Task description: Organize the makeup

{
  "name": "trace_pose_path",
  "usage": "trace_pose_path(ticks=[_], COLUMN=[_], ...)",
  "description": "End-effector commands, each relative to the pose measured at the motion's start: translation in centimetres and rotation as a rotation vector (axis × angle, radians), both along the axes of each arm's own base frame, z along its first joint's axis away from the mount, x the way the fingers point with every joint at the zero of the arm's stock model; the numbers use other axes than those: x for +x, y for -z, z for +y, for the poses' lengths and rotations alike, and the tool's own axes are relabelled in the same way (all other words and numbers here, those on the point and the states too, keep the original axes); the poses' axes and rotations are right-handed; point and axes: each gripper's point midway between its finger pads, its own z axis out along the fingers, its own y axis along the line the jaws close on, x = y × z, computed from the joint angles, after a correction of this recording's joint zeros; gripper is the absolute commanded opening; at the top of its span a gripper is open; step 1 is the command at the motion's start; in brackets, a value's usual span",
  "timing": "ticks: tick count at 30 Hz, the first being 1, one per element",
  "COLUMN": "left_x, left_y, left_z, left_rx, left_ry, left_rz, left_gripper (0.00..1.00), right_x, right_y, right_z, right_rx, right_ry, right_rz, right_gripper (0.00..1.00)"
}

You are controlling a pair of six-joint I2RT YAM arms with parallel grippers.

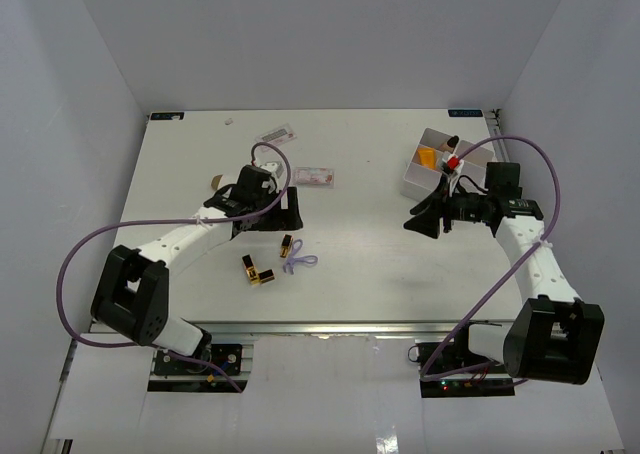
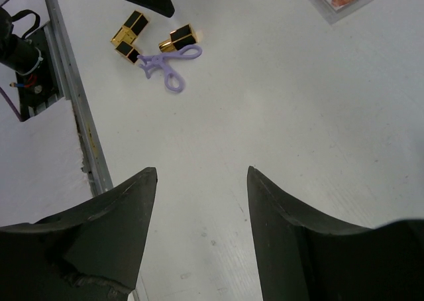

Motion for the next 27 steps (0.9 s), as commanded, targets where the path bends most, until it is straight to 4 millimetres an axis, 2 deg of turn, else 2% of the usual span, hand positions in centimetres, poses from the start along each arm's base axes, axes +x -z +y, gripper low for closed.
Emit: trace_pose_path(ticks=[1, 4, 8, 12, 14, 18, 23, 27], left_x=[1.1, 1.9, 4.8, 7.1, 8.3, 11.2, 14.2, 15.2], left_y=[-0.2, -0.2, -0.3, -0.1, 0.8, 0.6, 1.0, 1.8], left_z=[4.5, 7.5, 11.2, 13.1, 14.1, 14.7, 15.0, 15.5], left_rx=[0.117, 0.137, -0.005, -0.102, -0.133, -0.158, -0.118, -0.098], left_ry=[-0.290, -0.466, -0.718, -0.900, -0.980, -1.082, -1.110, -1.137], left_rz=[0.014, 0.046, 0.125, 0.194, 0.241, 0.291, 0.323, 0.349], left_gripper=[0.98, 0.97, 0.96, 0.98, 0.98, 0.98, 0.98, 0.98], right_x=[0.4, 0.2, 0.0, -0.1, -0.1, 0.0, 0.0, 0.1], right_y=[-2.1, -2.7, -3.1, -3.3, -3.4, -3.4, -3.5, -3.4], right_z=[-0.2, -0.2, -0.2, -0.3, -0.4, -0.6, -0.7, -0.8], right_rx=[0.009, 0.013, 0.016, 0.015, 0.015, 0.013, 0.014, 0.011], right_ry=[0.019, 0.027, 0.031, 0.040, 0.044, 0.054, 0.059, 0.065], right_rz=[-0.105, -0.129, -0.144, -0.154, -0.159, -0.164, -0.164, -0.161], right_gripper=[0.64, 0.66, 0.67, 0.68, 0.68, 0.69, 0.70, 0.70])
